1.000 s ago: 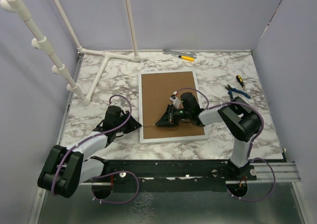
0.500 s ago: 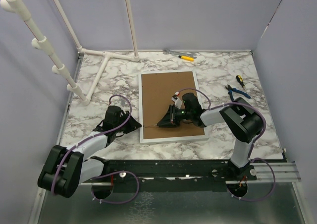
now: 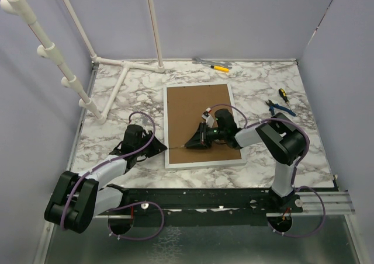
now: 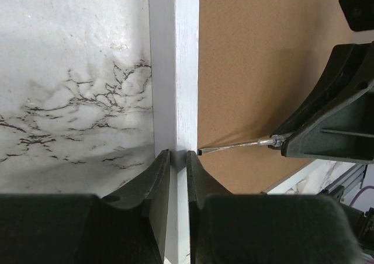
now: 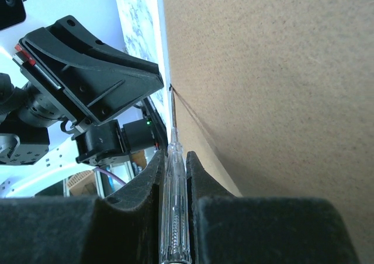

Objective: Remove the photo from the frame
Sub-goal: Release the photo frame item from the photo frame.

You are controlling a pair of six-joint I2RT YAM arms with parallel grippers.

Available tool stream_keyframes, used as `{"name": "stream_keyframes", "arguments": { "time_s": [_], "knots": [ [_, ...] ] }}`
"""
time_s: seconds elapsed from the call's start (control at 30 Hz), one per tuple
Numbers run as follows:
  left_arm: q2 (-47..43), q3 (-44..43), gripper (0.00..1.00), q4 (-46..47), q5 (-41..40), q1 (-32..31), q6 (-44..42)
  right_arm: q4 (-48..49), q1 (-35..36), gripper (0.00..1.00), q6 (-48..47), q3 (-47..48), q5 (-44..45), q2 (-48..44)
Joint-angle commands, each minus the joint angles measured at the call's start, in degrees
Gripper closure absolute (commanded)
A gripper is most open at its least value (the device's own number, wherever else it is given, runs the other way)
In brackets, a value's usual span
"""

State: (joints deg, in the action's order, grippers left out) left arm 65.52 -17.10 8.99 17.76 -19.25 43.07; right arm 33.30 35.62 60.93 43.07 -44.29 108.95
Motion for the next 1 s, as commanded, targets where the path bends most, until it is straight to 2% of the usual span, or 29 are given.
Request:
{"name": "stream_keyframes", "arguments": {
  "time_s": [0.0,0.97],
  "knots": [
    [0.87,0.58,0.84,0.35,1.21,-0.27,-0.35,1.06,-0.2,1.0,0.96,0.2,-0.62,2.51],
    [2.36,-0.28,0.88,1.26,2.18,-0.68,-0.35,0.48,2.15,1.0,2.13,-0.76,-0.85,0.8]
  ]
}}
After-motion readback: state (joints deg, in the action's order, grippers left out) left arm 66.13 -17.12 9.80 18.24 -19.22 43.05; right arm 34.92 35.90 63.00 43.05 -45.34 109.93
